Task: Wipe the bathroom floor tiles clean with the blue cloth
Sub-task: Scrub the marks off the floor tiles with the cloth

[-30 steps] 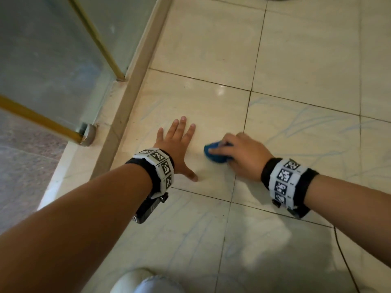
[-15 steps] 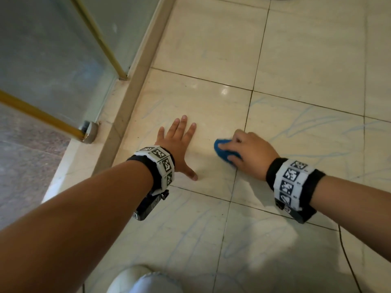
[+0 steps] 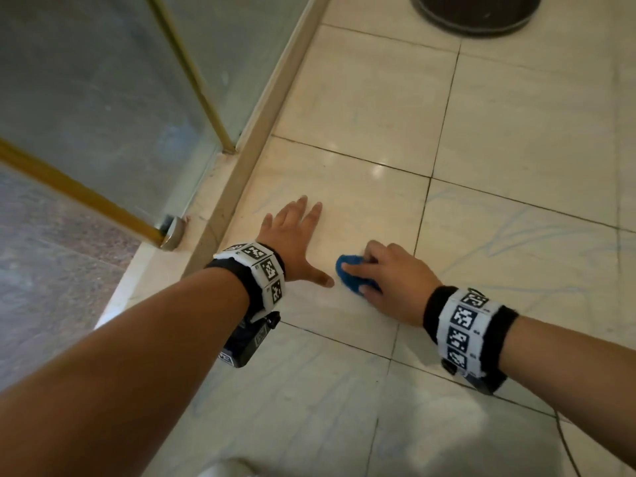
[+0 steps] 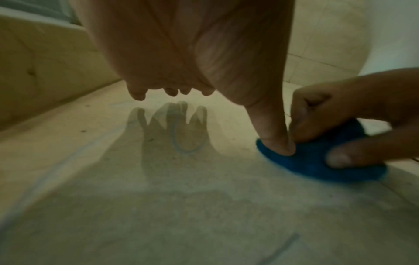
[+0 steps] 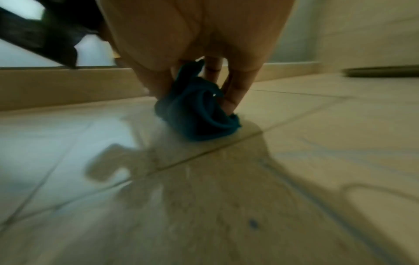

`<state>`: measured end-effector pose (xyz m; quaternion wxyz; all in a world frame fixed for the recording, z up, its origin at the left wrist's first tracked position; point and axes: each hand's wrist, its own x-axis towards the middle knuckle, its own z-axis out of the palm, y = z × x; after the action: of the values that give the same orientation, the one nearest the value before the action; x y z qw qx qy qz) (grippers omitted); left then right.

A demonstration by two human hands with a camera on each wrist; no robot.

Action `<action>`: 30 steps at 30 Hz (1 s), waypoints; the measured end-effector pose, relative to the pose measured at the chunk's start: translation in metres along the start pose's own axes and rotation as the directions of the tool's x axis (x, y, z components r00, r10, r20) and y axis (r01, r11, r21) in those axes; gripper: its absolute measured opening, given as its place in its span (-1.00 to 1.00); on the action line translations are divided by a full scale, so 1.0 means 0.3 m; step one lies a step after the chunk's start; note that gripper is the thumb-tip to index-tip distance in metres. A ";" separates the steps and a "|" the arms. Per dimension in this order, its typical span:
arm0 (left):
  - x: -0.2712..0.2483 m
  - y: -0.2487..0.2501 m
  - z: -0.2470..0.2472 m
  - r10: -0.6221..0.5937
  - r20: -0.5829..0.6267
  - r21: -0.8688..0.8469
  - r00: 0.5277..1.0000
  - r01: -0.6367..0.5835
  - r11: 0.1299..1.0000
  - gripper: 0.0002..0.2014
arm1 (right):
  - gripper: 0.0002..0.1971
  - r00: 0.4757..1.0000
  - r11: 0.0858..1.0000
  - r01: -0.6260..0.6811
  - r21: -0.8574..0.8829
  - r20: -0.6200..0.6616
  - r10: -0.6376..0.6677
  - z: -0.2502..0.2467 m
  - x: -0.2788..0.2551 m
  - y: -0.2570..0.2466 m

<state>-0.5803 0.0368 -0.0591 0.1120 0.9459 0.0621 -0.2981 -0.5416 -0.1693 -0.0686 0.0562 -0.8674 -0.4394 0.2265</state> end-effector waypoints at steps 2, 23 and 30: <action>-0.005 -0.034 0.010 -0.043 0.027 0.018 0.999 0.042 0.999 0.37 | -0.55 0.990 0.992 0.124 0.018 0.062 -0.125 -0.015 0.020 -0.019; 0.013 -0.113 0.057 -0.118 0.078 -0.018 0.990 0.119 0.993 0.50 | -0.49 0.968 0.984 -0.172 0.041 -0.180 0.177 -0.080 0.442 -0.048; 0.010 -0.114 0.052 -0.105 0.068 -0.030 0.992 0.107 0.994 0.49 | -0.54 0.978 0.982 -0.152 0.113 -0.128 0.166 -0.129 0.463 0.052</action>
<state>-0.5928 0.0661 -0.0792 0.1137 0.9288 0.1135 -0.3339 -0.4420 -0.0655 -0.0863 0.1126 -0.9093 -0.3514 0.1927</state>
